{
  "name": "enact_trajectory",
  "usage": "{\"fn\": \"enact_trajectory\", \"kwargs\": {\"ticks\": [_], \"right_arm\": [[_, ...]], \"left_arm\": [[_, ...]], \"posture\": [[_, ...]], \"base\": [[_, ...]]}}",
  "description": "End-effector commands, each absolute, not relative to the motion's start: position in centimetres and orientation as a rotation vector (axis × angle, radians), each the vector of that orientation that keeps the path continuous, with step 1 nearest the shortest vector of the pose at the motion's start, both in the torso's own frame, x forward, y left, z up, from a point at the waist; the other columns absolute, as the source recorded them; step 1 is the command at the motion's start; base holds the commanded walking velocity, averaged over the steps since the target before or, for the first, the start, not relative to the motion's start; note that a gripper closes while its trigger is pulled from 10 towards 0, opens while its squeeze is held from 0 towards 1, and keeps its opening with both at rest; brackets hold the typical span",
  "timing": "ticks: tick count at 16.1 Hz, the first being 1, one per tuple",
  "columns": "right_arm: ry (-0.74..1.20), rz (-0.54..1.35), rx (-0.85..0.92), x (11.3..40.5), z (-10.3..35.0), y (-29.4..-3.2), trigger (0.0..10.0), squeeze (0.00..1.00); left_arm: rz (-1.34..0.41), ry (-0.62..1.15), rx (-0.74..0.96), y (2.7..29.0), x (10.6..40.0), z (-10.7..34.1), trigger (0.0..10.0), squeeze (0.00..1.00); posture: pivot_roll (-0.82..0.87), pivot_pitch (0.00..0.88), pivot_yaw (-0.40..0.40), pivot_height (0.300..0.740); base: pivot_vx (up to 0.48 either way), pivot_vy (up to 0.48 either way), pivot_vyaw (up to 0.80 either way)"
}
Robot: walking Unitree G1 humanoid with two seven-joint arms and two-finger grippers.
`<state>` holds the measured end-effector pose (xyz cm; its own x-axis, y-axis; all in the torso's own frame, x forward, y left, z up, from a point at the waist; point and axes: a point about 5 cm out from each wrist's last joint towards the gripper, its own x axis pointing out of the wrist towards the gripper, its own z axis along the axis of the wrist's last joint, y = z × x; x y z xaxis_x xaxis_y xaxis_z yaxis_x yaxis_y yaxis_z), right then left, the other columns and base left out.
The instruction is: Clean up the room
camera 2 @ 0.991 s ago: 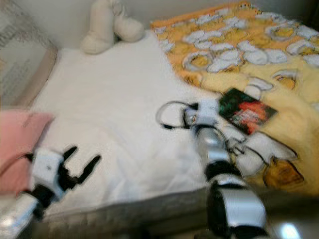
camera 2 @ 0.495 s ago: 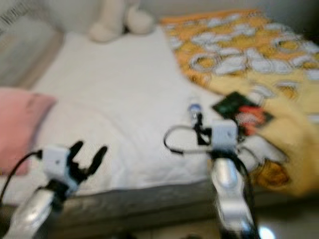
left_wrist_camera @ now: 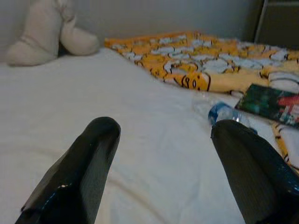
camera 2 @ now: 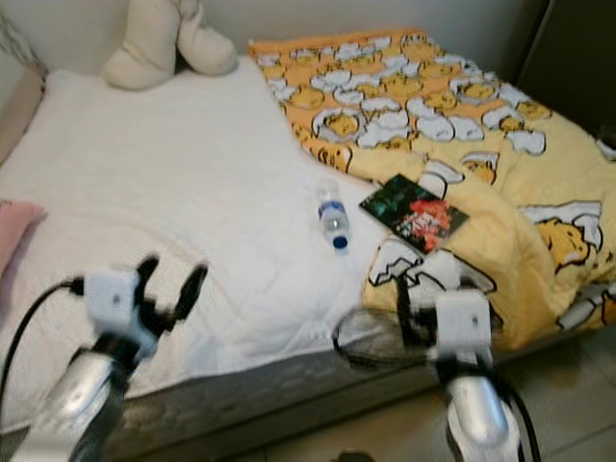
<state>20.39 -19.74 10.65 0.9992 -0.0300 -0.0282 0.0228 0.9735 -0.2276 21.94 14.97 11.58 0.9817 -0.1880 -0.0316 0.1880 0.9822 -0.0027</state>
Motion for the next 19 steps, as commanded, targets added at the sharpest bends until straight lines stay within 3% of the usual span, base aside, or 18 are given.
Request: {"fn": "enact_trajectory", "kwargs": {"ticks": [1, 6, 10, 19], "right_arm": [[0.039, -0.013, -0.203, 20.5, 10.2, -19.5, 10.0, 0.0], [0.136, -0.005, -0.144, 18.6, 5.9, -18.8, 10.0, 0.0], [0.172, 0.009, -0.154, 18.7, 2.4, -17.5, 10.0, 0.0], [0.056, -0.003, -0.18, 19.1, 4.2, -17.4, 10.0, 0.0]], "left_arm": [[-0.119, 0.066, -0.018, 15.7, 21.9, 10.6, 10.0, 0.0], [-0.176, 0.091, 0.032, 16.1, 21.6, 9.8, 10.0, 0.0], [-0.211, 0.035, -0.001, 14.9, 22.4, 11.0, 10.0, 0.0], [-0.275, 0.011, 0.002, 13.9, 22.9, 11.2, 10.0, 0.0]], "posture": [[-0.13, 0.0, 0.058, 0.731], [-0.15, 0.0, 0.07, 0.731], [-0.16, 0.0, 0.092, 0.731], [-0.17, 0.0, 0.101, 0.731]], "base": [[0.0, 0.0, 0.0], [0.0, 0.0, 0.0], [0.428, 0.0, 0.0], [0.478, 0.0, 0.0]]}}
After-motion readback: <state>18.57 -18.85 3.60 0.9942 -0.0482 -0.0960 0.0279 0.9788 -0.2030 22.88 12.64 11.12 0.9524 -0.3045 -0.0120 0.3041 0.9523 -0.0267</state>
